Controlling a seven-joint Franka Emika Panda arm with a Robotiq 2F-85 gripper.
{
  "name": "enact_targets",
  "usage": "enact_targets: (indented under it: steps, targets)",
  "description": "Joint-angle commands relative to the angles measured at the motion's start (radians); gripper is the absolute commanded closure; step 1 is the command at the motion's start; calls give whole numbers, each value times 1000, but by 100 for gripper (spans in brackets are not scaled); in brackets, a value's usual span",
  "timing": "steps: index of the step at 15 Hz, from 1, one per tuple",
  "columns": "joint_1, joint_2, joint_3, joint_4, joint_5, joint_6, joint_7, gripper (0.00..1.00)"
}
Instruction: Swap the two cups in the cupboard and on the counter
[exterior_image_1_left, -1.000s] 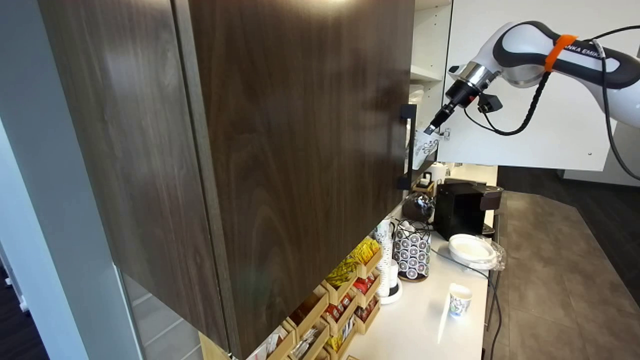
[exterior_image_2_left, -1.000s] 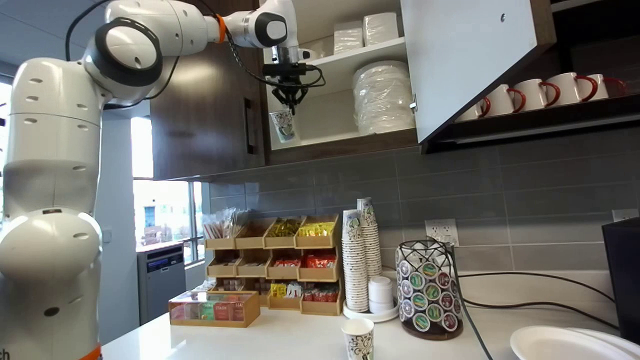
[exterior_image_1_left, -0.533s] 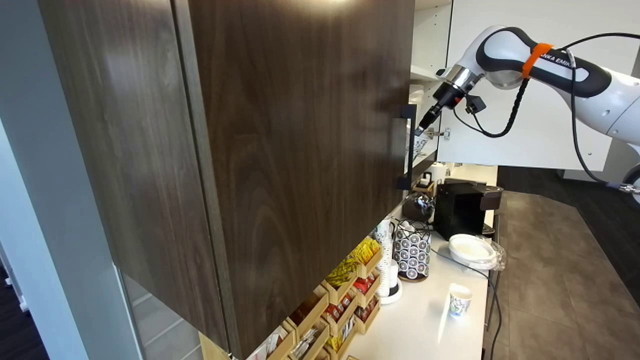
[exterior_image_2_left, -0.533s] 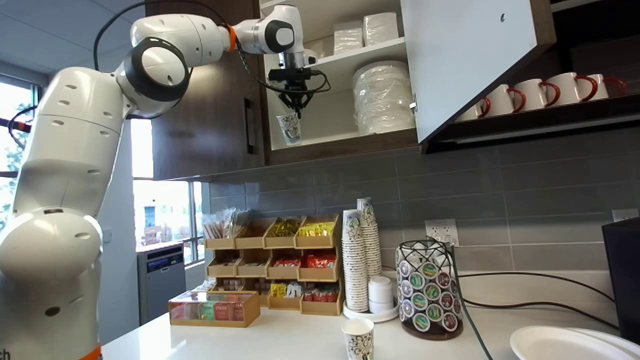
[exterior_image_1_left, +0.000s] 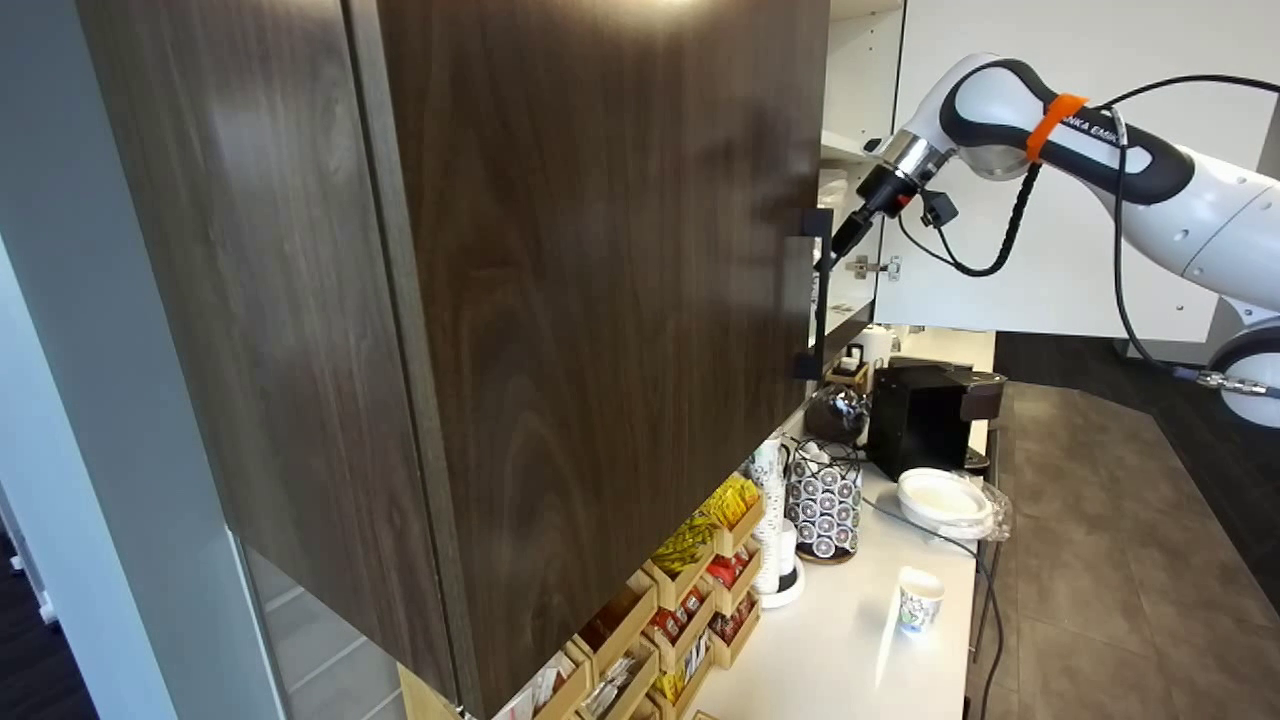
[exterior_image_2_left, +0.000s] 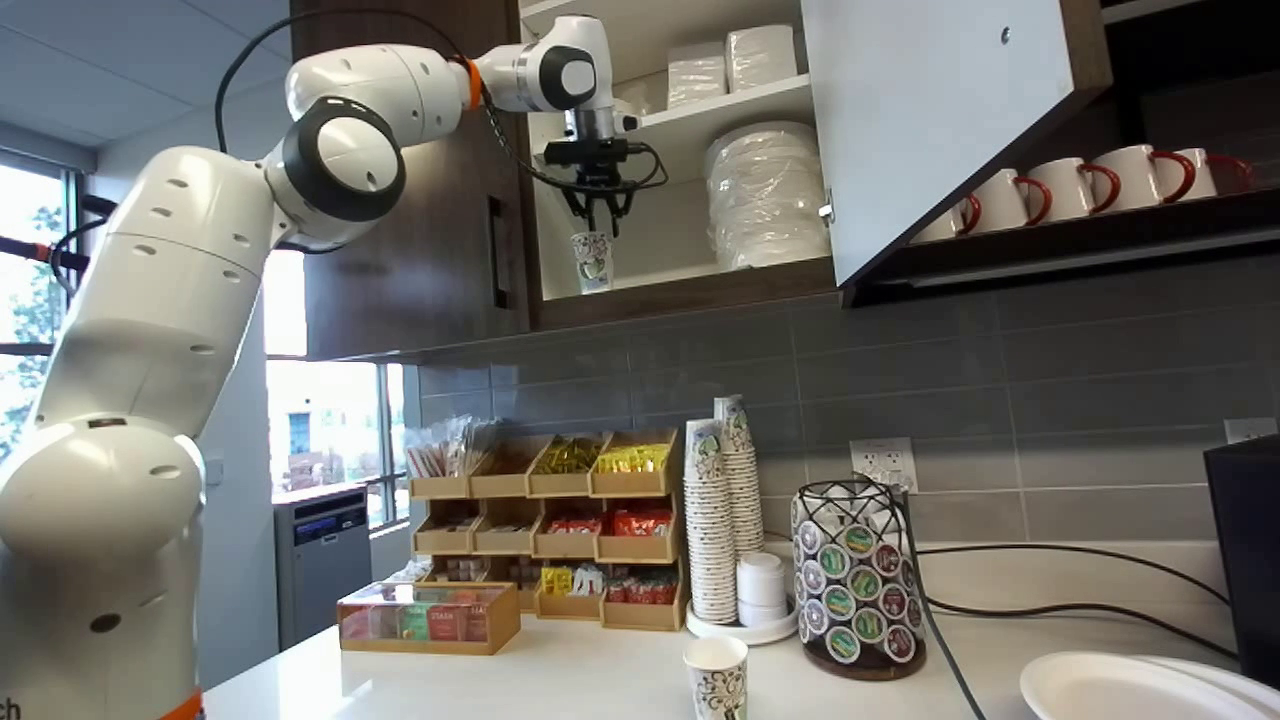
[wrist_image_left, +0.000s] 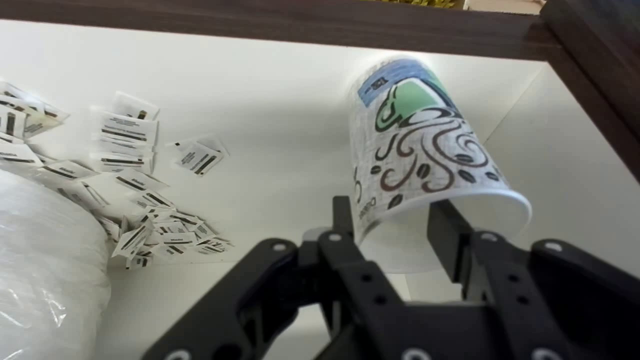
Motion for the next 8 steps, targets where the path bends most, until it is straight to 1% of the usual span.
enact_targets:
  steps: [1,2,3,4,8]
  targets:
    - [1,42,-1,85,-8,-43,25,23]
    - [-2,39,-1,90,-7,-41,17,15]
    - [-4,33,-3,91,-12,-44,5,8]
    - [-13,25,-2,87,6,-32,0,0]
    - [-47,-33,-7,57,33,-12,-29,0]
